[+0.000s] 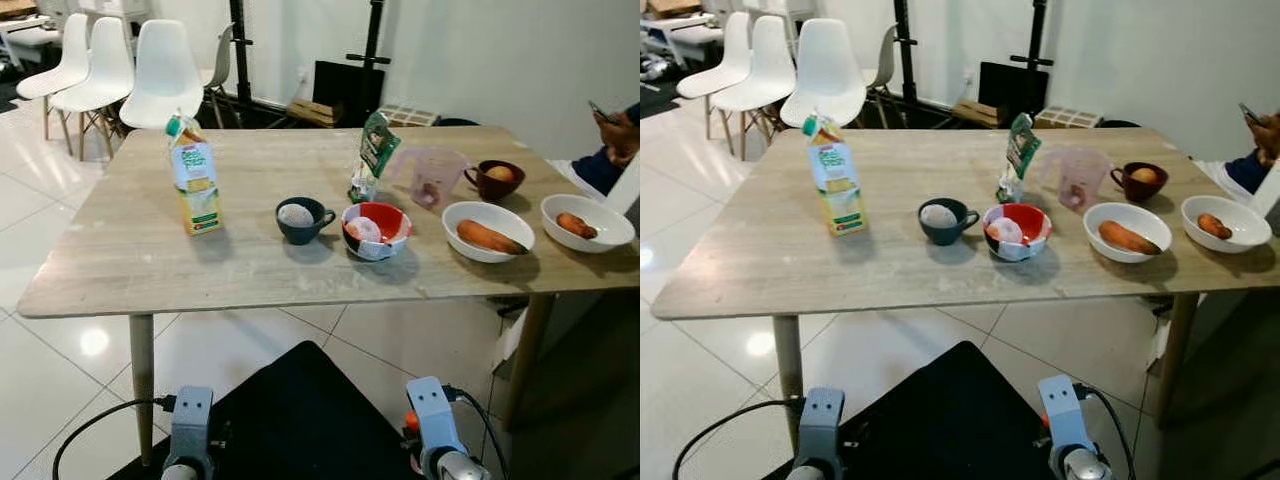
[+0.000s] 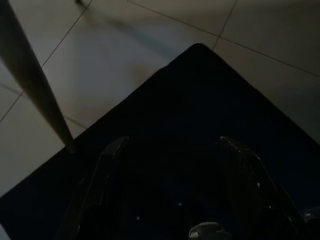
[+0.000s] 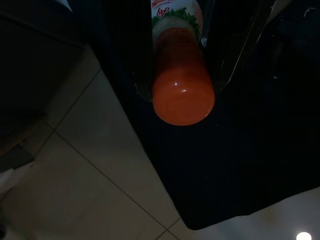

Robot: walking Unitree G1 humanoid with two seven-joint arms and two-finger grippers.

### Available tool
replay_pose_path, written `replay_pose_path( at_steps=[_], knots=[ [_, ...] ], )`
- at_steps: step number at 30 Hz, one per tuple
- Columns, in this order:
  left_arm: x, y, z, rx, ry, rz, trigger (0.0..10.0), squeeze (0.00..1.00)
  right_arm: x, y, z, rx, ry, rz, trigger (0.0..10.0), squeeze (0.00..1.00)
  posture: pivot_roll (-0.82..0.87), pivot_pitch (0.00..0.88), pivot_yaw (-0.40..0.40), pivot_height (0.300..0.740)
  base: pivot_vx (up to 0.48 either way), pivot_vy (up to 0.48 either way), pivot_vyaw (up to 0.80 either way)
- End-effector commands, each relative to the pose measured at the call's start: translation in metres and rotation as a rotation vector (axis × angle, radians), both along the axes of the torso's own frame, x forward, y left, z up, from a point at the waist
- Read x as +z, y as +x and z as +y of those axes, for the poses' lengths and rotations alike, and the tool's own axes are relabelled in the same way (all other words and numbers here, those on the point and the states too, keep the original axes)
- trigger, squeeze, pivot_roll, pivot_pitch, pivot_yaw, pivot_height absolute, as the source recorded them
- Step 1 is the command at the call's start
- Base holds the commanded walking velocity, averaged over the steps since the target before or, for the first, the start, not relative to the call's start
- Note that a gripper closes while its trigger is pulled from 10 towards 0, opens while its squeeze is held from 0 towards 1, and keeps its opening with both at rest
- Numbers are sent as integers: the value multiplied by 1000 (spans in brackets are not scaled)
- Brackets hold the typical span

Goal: Restocking fridge

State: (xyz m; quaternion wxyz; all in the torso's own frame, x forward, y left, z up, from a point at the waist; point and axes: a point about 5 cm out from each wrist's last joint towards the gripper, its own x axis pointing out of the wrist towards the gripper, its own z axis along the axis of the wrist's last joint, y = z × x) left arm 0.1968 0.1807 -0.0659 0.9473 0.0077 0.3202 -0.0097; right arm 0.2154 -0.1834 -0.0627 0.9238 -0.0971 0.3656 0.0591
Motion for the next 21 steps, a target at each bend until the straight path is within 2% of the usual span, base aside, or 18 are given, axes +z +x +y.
replay_pose_path(
  at_steps=[1, 6, 8, 21],
  knots=[
    [-4, -6, -2, -9, 1, 29, 10000, 0, -1, -2, -2, -17, -5, 5, 10000, 0, -118, 4, -6, 740, 0, 0, 0],
    [-6, -9, 0, 3, 14, 47, 10000, 0, -1, -1, 1, -6, 3, 2, 10000, 0, -120, 1, -7, 740, 0, 0, 0],
    [-7, -10, 0, 6, 17, 50, 10000, 0, -1, -1, 2, -1, 3, 1, 10000, 0, -118, 1, -8, 740, 0, 0, -544],
    [-8, -11, 1, 2, 23, 54, 10000, 0, 1, 1, 1, 4, -11, -11, 10000, 0, -118, 2, -12, 740, 0, 0, -800]
  ],
)
